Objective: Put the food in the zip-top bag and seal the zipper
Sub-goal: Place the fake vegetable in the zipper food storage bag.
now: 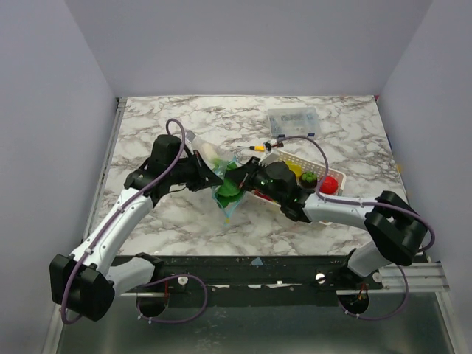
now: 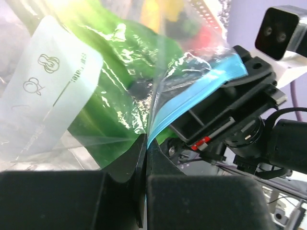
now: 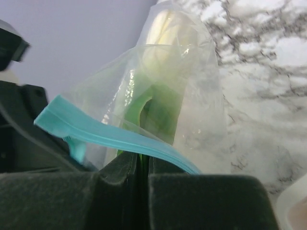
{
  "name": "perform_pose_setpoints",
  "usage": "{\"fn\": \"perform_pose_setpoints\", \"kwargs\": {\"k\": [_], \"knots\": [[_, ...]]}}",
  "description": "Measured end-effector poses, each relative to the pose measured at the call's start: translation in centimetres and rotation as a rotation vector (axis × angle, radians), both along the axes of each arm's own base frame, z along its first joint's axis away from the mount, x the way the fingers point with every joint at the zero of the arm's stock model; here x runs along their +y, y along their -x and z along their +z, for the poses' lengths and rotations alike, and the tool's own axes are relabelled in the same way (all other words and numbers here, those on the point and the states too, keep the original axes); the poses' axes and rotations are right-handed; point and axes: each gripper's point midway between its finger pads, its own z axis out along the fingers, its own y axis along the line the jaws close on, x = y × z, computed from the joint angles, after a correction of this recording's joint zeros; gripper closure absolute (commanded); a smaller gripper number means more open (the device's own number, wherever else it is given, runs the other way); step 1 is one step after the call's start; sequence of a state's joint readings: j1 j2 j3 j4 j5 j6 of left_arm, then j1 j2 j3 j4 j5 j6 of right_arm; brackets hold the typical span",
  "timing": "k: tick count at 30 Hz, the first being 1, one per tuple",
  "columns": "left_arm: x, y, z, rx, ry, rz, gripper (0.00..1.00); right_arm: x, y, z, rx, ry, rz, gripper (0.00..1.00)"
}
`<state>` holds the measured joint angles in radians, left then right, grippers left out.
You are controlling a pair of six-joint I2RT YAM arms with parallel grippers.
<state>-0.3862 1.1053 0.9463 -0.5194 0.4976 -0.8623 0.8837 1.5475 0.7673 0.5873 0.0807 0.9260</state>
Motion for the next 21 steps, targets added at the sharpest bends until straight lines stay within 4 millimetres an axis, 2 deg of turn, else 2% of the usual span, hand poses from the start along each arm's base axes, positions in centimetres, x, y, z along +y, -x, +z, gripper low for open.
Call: {"fn": "perform_pose_setpoints", "kwargs": {"k": [3, 6, 9, 12, 16, 21], "knots": [[-0.6, 0.0, 0.4, 0.020, 0.059, 0.015, 1.00, 0.1, -0.3, 2.1, -0.050, -0.054, -0.007, 0.99], [-1.2, 0.2, 0.3, 0.061, 0.111, 0.010, 1.00, 0.8, -0.6, 1.6, -0.053, -0.052, -0.001, 0.99], [-1.6, 0.3, 0.4, 0.095, 0.148, 0.014, 1.00, 1.8, -0.6, -0.2, -0.038, -0.017, 0.016, 0.76], [-1.7, 0.3, 0.7, 0.105, 0.163, 0.023, 1.00, 2.3, -0.2, -1.7, -0.021, 0.022, 0.032, 0.62], [-1.5, 0.1, 0.9, 0.109, 0.176, 0.032, 1.00, 2.7, 0.2, -2.3, -0.003, 0.077, 0.065, 0.58], [-1.1, -0.7, 1.4, 0.098, 0.199, 0.049, 1.00, 3.3, 0.5, -2.0, 0.054, 0.162, 0.115, 0.47]]}}
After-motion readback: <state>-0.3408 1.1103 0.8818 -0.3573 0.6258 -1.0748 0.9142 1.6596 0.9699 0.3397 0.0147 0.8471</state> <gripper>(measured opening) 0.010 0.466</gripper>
